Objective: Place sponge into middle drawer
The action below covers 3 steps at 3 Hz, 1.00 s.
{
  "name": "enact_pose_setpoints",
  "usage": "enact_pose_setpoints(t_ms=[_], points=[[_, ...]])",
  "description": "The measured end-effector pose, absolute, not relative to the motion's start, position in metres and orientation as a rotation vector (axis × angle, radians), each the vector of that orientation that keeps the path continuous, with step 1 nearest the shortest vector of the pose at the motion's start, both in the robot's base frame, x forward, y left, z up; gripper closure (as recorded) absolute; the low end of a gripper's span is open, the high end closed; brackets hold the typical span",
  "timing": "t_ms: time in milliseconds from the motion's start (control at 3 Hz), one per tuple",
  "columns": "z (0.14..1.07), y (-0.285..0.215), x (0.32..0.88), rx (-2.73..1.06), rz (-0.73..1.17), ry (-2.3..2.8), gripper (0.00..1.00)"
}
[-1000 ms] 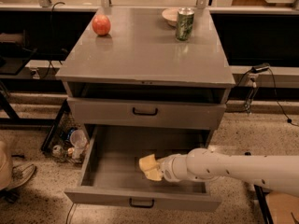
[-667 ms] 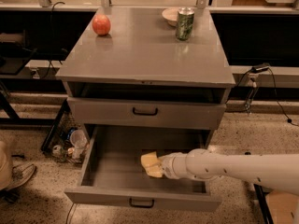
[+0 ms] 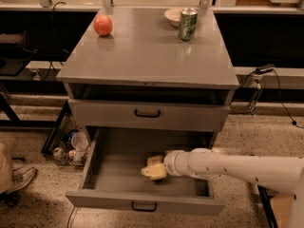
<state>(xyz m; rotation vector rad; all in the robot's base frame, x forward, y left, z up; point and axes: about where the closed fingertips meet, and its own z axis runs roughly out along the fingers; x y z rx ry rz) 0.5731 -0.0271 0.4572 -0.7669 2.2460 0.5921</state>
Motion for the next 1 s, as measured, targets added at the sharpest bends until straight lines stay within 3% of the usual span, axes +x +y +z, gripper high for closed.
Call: enact_pose_setpoints(t_ms=[667, 1000], points=[[0.489, -0.06, 0.549, -0.7, 0.58, 2.18, 0.0], [0.518, -0.096, 0.504, -0.663, 0.564, 2.173, 0.0]])
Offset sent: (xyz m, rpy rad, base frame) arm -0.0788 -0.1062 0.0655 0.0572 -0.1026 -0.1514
